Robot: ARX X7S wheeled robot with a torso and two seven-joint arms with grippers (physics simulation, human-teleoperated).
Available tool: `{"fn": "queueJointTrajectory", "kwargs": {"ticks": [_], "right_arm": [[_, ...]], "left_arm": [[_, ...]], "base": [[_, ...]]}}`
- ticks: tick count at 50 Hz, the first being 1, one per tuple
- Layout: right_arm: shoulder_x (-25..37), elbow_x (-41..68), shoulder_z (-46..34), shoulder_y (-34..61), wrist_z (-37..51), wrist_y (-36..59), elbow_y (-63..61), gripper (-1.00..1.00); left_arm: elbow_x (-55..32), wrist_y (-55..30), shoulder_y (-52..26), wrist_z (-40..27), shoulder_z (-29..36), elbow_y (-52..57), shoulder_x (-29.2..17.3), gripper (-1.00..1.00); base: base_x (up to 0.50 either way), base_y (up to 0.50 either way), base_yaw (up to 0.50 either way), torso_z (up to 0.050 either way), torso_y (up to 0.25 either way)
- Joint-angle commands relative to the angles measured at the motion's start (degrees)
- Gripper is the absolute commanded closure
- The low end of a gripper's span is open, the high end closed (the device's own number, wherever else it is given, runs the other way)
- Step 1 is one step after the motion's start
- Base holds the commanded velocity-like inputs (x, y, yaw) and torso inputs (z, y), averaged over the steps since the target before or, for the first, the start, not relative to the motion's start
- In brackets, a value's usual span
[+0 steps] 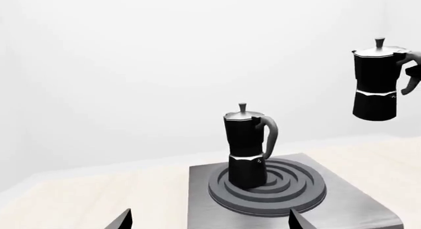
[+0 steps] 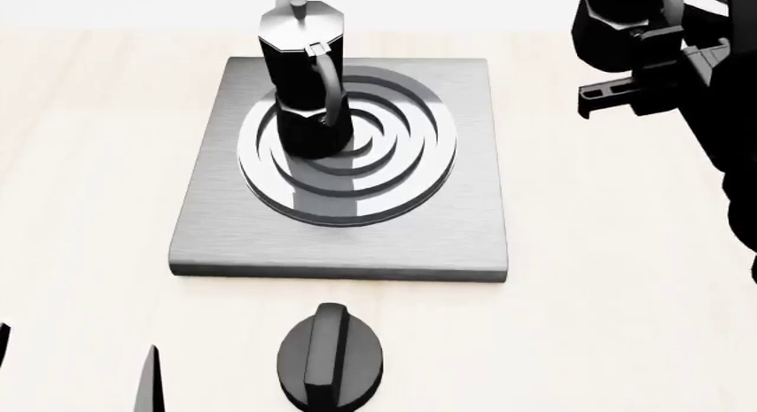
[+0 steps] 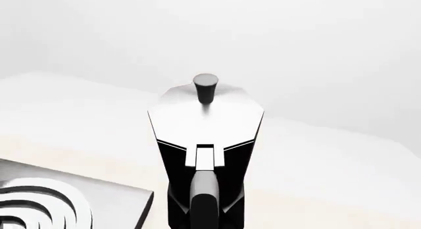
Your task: Put both moka pots on the stove.
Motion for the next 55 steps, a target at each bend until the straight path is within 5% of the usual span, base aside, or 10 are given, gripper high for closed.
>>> {"fn": "queueJointTrajectory", "kwargs": {"ticks": [1,24,55], "right_arm": [[-3.85,-1.81,1.71,2.19,-2.32,1.56,1.60,1.00],[-17.96,-1.95,1.60,4.86,-12.64,2.44,20.67,1.00],[-18.16,-0.40,2.14,3.82,-16.76,4.37,14.64,1.00]], "left_arm": [[-0.19,-0.08,0.02,-0.17,-0.09,0.28,-0.18,-1.00],[-0.15,0.01,-0.19,-0.28,0.31,0.13,-0.23,-1.00],[-0.37,0.72,-0.09,-0.51,0.40,-0.19,-0.54,-1.00]], "base": [[0.00,0.00,0.00,0.000,0.000],[0.00,0.00,0.00,0.000,0.001],[0.00,0.00,0.00,0.000,0.001]]}}
